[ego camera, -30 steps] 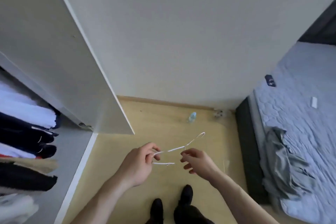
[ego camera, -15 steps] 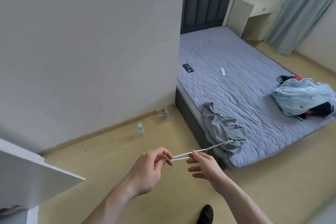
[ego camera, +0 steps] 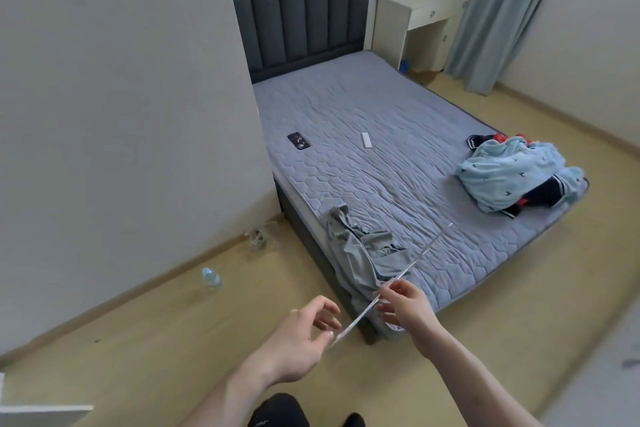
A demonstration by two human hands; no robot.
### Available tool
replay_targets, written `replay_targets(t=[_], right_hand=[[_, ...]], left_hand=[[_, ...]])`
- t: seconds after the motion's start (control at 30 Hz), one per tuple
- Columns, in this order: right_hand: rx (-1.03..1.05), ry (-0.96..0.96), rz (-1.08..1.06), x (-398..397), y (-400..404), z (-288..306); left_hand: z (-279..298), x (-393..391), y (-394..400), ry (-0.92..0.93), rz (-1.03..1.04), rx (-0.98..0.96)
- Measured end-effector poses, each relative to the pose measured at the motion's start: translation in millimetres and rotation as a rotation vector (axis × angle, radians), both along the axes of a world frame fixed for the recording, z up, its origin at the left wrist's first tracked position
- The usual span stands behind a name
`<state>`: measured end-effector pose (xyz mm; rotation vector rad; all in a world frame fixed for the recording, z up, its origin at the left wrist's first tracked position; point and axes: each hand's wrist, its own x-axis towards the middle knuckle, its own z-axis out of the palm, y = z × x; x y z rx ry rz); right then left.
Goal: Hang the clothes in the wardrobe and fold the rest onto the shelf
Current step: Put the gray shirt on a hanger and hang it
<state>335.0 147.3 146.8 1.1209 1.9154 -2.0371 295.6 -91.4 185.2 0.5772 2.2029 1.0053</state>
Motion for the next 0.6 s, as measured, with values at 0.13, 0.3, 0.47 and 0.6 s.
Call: replay_targets(t=[0.13,0.3,0.47,0.6], right_hand=[[0.051,-0.030,-0.017,-8.2,49.5,-18.0],[0.106,-0.094,-0.041,-22.0,98.3,-40.5],[0.142,-0.174,-0.073,-52.6,145.9,-61.5],[0.184,-0.235,-0.075,-93.4,179.4,-81.3]], left_hand=[[-15.4,-40.2,26.7,-0.033,-0.008,-0.075],[-44.4,-108.8,66.4,-0.079,-0.042,-0.189],[-99.0,-191.9,129.3,-0.177,-0.118,-0.320],[-157.1,-267.0,180.1,-0.247,-0.115,-0.471]])
